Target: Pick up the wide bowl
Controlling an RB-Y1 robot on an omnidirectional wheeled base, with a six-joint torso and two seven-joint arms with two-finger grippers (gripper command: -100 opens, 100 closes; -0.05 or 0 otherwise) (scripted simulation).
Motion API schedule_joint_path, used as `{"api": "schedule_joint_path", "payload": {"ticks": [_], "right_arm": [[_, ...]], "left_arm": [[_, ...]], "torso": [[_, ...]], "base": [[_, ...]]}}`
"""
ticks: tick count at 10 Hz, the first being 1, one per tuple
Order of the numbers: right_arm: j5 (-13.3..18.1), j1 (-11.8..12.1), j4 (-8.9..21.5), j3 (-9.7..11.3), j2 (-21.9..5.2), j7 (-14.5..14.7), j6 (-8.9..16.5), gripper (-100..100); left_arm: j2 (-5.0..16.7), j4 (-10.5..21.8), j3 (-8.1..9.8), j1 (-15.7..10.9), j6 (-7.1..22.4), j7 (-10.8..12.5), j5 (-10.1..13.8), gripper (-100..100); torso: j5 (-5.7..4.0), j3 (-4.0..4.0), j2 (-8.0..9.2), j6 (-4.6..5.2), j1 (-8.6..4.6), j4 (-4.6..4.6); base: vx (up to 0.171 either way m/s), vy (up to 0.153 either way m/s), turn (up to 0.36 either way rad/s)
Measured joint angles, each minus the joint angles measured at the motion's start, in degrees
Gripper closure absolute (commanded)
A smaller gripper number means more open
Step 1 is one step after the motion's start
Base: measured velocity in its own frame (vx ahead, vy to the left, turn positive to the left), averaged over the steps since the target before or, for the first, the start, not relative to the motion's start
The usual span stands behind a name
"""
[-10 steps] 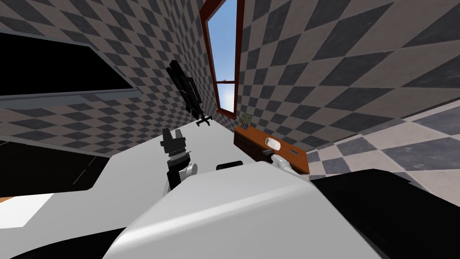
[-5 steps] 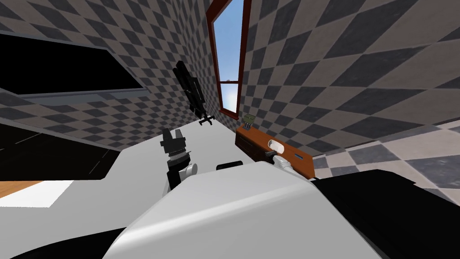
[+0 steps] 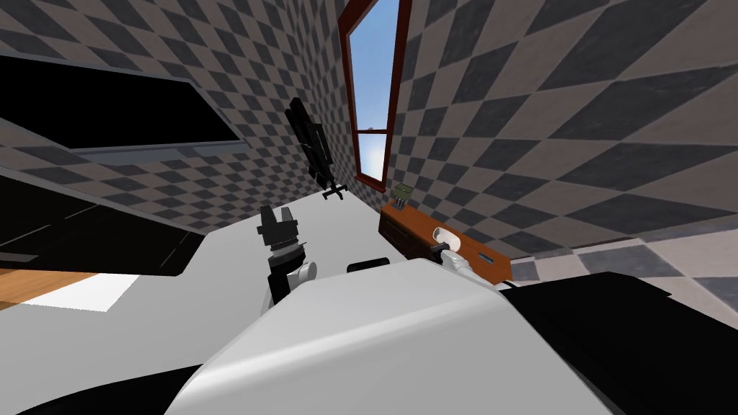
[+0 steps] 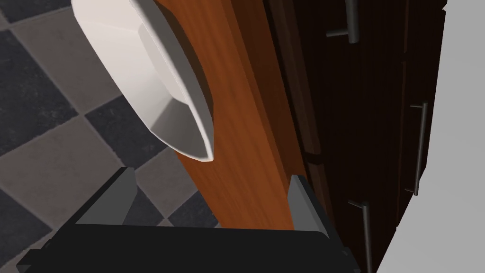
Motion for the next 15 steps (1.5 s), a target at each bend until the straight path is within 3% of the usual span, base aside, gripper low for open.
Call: {"api": "schedule_joint_path", "payload": {"ticks": [1, 2, 5, 8, 11, 12, 13, 14, 15], "right_arm": [[2.2, -0.8, 2.4, -0.7, 0.3, -0.2, -0.3, -100], [0.7, -1.0, 3.4, 0.2, -0.2, 1.4, 0.5, -100], [0.5, -1.7, 6.8, 0.6, -0.4, 4.1, 1.5, -100], [4.8, -3.4, 12.5, 0.1, 0.4, 2.9, 0.7, -100], [1.1, -2.6, 11.9, 1.1, 0.5, 6.3, 1.6, -100], [2.7, -3.1, 13.6, 1.0, 0.9, 5.9, 1.3, -100], [3.0, -3.2, 13.8, 1.0, 0.9, 5.6, 1.1, 0], [2.9, -3.2, 13.8, 1.0, 0.9, 5.6, 1.1, -100], [2.3, -3.0, 12.8, 1.2, 1.8, 6.4, 2.2, -100]], "left_arm": [[0.0, 0.0, 0.0, 0.0, 0.0, 0.0, 0.0, 0], [0.0, 0.0, 0.0, 0.0, 0.0, 0.0, 0.0, 0], [0.0, 0.0, 0.0, 0.0, 0.0, 0.0, 0.0, 0], [0.0, 0.0, 0.0, 0.0, 0.0, 0.0, 0.0, 0], [0.0, 0.0, 0.0, 0.0, 0.0, 0.0, 0.0, 0], [0.0, 0.0, 0.0, 0.0, 0.0, 0.0, 0.0, 0], [0.0, 0.0, 0.0, 0.0, 0.0, 0.0, 0.0, 0], [0.0, 0.0, 0.0, 0.0, 0.0, 0.0, 0.0, 0], [0.0, 0.0, 0.01, 0.0, 0.0, 0.0, 0.0, 0]], "torso": [[0.0, -0.01, -0.03, -0.01, -0.02, 0.0], [-0.01, -0.03, -0.06, -0.03, -0.1, -0.01], [-0.02, -0.06, -0.11, 0.0, -0.1, -0.02], [-0.02, -0.04, -0.06, 0.0, -0.07, -0.01], [0.0, -0.01, -0.02, 0.0, -0.01, 0.0], [-0.01, -0.02, -0.03, 0.03, -0.04, -0.01], [0.0, 0.0, 0.01, 0.03, 0.04, 0.0], [0.02, 0.02, 0.04, 0.03, 0.1, 0.0], [-0.02, 0.0, 0.01, 0.02, -0.12, 0.0]], "base": [[0.034, -0.058, 0.234], [0.035, -0.055, 0.058], [0.04, -0.05, 0.101], [0.026, -0.044, 0.085], [0.02, -0.035, 0.054], [0.008, -0.019, 0.004], [0.0, 0.0, 0.0], [0.016, -0.081, 0.012], [-0.001, -0.112, 0.028]]}}
